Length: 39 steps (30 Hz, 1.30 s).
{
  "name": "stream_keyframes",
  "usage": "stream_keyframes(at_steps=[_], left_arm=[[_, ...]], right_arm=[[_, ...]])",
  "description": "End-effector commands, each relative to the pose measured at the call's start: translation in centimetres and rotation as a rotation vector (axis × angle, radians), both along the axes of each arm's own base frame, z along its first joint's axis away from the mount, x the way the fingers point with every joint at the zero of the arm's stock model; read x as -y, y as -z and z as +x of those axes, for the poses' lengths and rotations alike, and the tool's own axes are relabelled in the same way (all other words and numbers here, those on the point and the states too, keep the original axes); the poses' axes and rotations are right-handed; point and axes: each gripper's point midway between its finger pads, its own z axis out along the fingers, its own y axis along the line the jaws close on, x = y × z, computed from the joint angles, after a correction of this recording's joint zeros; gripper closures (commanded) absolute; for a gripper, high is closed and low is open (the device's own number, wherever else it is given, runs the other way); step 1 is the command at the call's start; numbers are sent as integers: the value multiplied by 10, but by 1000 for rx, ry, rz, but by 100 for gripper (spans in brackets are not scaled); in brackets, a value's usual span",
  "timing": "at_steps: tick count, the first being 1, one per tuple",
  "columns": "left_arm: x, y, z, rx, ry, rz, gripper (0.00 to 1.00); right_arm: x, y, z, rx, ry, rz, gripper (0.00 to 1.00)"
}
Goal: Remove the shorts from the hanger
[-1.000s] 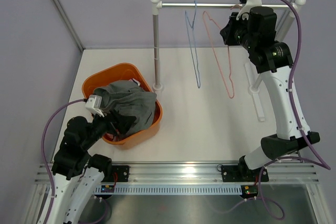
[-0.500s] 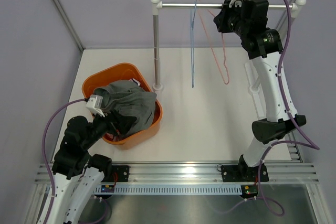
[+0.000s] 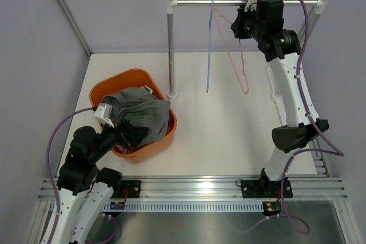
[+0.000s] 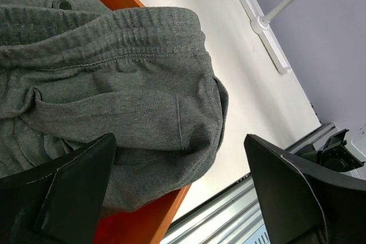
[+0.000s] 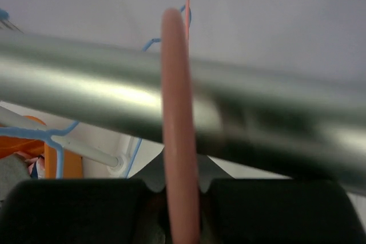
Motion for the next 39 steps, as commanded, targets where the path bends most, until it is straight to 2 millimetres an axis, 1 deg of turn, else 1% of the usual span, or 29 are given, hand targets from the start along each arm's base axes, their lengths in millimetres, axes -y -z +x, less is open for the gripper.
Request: stream_keyframes(at_steps=[1, 4, 7, 9, 12, 13, 14, 15, 16, 19, 20, 22, 23, 24, 25, 26, 27, 28, 29, 30, 31, 32, 33, 34, 35, 36, 37, 38, 39], left_arm=[[7, -11, 2, 51, 41, -13, 1], [6, -11, 2, 49, 36, -12, 1], [6, -10, 3, 47, 34, -11, 1], [6, -10, 3, 47, 34, -11, 1], [6, -10, 3, 47, 34, -11, 1], [6, -10, 2, 48, 34, -12, 1], [6, -10, 3, 47, 34, -11, 1], [6, -10, 3, 45, 36, -11, 1], [7, -9, 2, 41, 39, -11, 1], [7, -9, 2, 42, 39, -9, 1], [7, -9, 2, 42, 34, -9, 1], [7, -8, 3, 35, 33, -6, 1], [6, -8, 4, 35, 31, -6, 1], [7, -7, 4, 31, 31, -6, 1], [6, -7, 4, 28, 30, -5, 1], [6, -7, 4, 30, 29, -5, 1], [6, -7, 4, 27, 28, -5, 1], [6, -7, 4, 31, 25, -6, 1], [6, -7, 4, 33, 25, -5, 1], [5, -8, 4, 34, 22, -6, 1], [5, -6, 5, 28, 19, -3, 1], [5, -6, 5, 27, 17, -2, 1], [5, -6, 6, 25, 14, -2, 1], [5, -6, 6, 24, 16, -1, 1], [5, -5, 6, 20, 17, 0, 1], [6, -5, 6, 19, 20, -1, 1], [6, -5, 6, 20, 27, 2, 1], [7, -5, 6, 19, 29, 3, 1], [7, -5, 8, 18, 32, 8, 1]], right_arm=[[4, 0, 2, 16, 12, -7, 100], [3, 14, 0, -19, 13, -8, 100], [10, 17, 0, -17, 50, -9, 97], [12, 12, -5, -6, 54, -2, 94], [14, 3, -12, 10, 61, 15, 84], [14, 1, -14, 13, 61, 19, 76], [16, -7, -18, 26, 66, 30, 70], [18, -9, -21, 24, 75, 34, 64], [20, -15, -23, 35, 89, 40, 53], [28, -28, -34, 52, 118, 57, 40], [31, -35, -40, 65, 126, 62, 34], [34, -38, -48, 66, 138, 73, 31], [37, -46, -56, 83, 141, 81, 30], [39, -49, -62, 86, 146, 87, 30], [41, -46, -65, 78, 156, 92, 29], [46, -57, -79, 102, 162, 109, 29], [48, -61, -85, 114, 167, 117, 28], [50, -55, -89, 102, 172, 123, 27], [54, -68, -107, 136, 169, 145, 26], [54, -71, -116, 142, 154, 158, 25], [52, -63, -122, 122, 141, 170, 25], [54, -74, -143, 155, 121, 194, 24], [47, -75, -155, 155, 67, 220, 23], [39, -59, -161, 113, 27, 239, 23], [36, -65, -182, 133, -20, 264, 22], [22, -59, -196, 105, -114, 286, 22], [15, -45, -209, 61, -160, 310, 22], [9, -37, -218, 27, -201, 322, 22], [-2, -27, -232, -18, -282, 345, 22]])
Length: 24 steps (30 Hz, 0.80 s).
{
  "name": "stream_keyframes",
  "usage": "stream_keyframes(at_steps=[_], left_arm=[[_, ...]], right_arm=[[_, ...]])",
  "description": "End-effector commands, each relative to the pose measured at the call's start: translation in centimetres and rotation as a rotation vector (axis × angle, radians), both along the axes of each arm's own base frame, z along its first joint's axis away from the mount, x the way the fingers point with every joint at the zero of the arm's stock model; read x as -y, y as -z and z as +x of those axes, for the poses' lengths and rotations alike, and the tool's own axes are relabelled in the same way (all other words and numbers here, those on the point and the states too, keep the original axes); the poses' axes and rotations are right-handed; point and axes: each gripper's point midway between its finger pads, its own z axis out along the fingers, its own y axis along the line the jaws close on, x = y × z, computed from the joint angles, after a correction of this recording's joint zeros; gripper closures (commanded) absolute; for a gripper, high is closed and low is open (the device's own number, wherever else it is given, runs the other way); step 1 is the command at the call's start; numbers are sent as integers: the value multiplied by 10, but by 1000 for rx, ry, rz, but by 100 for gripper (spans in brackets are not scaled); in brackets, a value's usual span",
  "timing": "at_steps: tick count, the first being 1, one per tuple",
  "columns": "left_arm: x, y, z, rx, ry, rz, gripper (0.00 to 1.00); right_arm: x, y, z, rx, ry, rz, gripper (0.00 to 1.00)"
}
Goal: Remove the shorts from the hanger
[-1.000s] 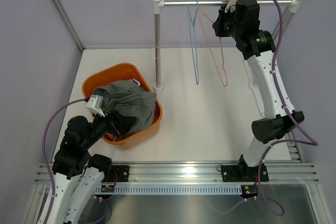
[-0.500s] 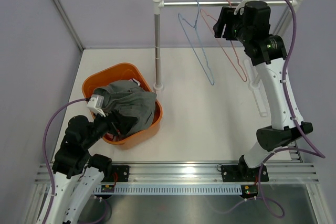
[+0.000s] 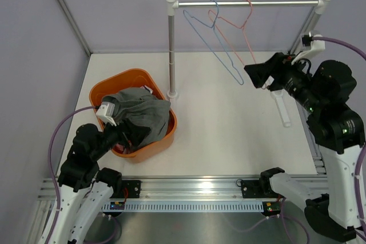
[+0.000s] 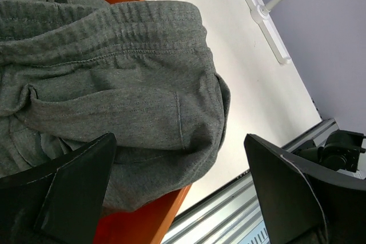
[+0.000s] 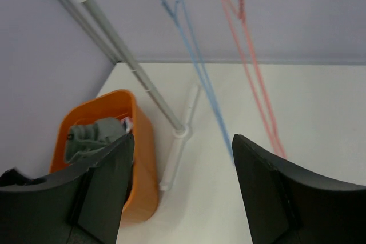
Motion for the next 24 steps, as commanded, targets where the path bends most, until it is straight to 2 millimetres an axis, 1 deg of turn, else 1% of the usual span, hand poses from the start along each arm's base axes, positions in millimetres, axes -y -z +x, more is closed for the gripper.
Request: stream_keyframes(at_steps=[1, 3, 4, 5, 6, 7, 8, 9, 10, 11, 12, 13, 15, 16, 17, 18, 20, 21, 23, 24], left_arm=[[5, -11, 7, 48, 23, 6, 1], [3, -13, 11, 67, 21, 29, 1], [1, -18, 12, 87, 15, 40, 1], [0, -21, 14, 100, 10, 55, 1], [-3, -19, 15, 97, 5, 80, 1], [-9, -27, 18, 131, -14, 119, 1], [-12, -27, 19, 135, -24, 144, 1], [-17, -26, 21, 138, -42, 170, 1], [-18, -28, 21, 148, -47, 171, 1], [-16, -26, 21, 148, -37, 167, 1], [-14, -26, 21, 152, -30, 160, 1], [-12, -26, 18, 152, -19, 148, 1], [-13, -25, 18, 154, -23, 144, 1], [-13, -25, 18, 156, -24, 142, 1], [-12, -26, 17, 160, -21, 140, 1], [-12, -24, 16, 158, -16, 141, 1], [-10, -24, 16, 154, -12, 140, 1], [-9, -23, 16, 154, -8, 142, 1], [-9, -20, 16, 140, -8, 146, 1], [-9, -20, 16, 136, -11, 147, 1]], right_arm=[[-41, 41, -42, -141, -276, 93, 23], [-45, 53, -55, -141, -303, 113, 22], [-50, 69, -69, -161, -329, 121, 20], [-54, 74, -75, -157, -342, 126, 19], [-54, 83, -76, -165, -325, 122, 18], [-66, 102, -86, -211, -370, 116, 18], [-69, 105, -95, -202, -386, 120, 17], [-70, 111, -94, -203, -365, 117, 10], [-79, 126, -104, -231, -403, 108, 4], [-81, 133, -106, -243, -404, 102, 1], [-81, 138, -102, -241, -373, 95, 1], [-83, 151, -101, -263, -363, 79, 1], [-89, 159, -102, -275, -362, 69, 1], [-92, 167, -102, -293, -366, 66, 1], [-94, 168, -102, -294, -369, 72, 1], [-93, 171, -98, -289, -347, 73, 1], [-94, 166, -96, -264, -342, 99, 1], [-94, 172, -96, -266, -343, 103, 0], [-92, 165, -98, -230, -343, 145, 1], [-92, 170, -98, -237, -341, 153, 0]])
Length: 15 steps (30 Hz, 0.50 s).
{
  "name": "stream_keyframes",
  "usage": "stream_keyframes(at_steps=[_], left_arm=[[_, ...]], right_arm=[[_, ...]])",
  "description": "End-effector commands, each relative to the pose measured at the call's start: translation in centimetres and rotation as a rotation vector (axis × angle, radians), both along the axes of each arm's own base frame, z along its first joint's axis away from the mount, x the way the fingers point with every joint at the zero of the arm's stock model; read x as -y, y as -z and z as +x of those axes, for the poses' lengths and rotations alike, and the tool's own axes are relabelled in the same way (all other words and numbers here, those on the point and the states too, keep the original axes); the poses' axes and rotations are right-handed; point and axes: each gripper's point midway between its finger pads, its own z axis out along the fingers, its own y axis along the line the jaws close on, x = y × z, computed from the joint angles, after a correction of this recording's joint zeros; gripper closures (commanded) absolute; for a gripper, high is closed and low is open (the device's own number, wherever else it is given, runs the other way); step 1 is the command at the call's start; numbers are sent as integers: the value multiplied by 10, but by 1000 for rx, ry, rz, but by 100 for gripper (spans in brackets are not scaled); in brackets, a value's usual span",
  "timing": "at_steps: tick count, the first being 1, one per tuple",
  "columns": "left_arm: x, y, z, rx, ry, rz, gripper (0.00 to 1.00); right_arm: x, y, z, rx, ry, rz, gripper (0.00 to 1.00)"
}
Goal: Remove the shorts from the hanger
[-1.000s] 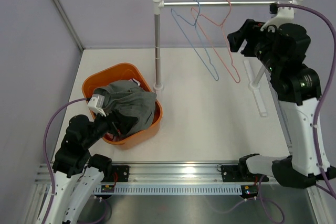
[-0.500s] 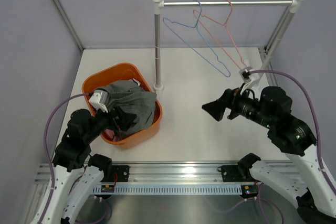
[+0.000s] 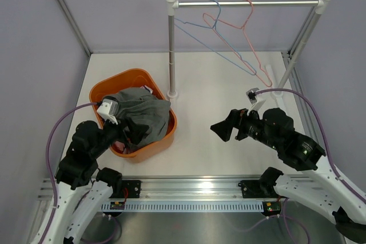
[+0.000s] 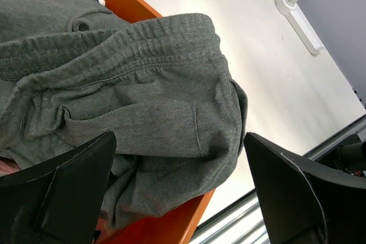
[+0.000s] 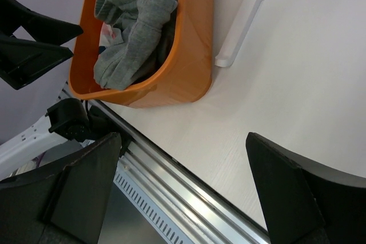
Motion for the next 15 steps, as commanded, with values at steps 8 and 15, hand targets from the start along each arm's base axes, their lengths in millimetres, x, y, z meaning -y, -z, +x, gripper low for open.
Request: stream_keyframes(at_steps=[8, 15], left_arm=[[1, -12, 4, 49, -6, 3, 1], [2, -10, 4, 43, -8, 6, 1]], right_arm=[[4, -25, 3, 86, 57, 145, 1], [22, -33, -4, 127, 92, 173, 0]])
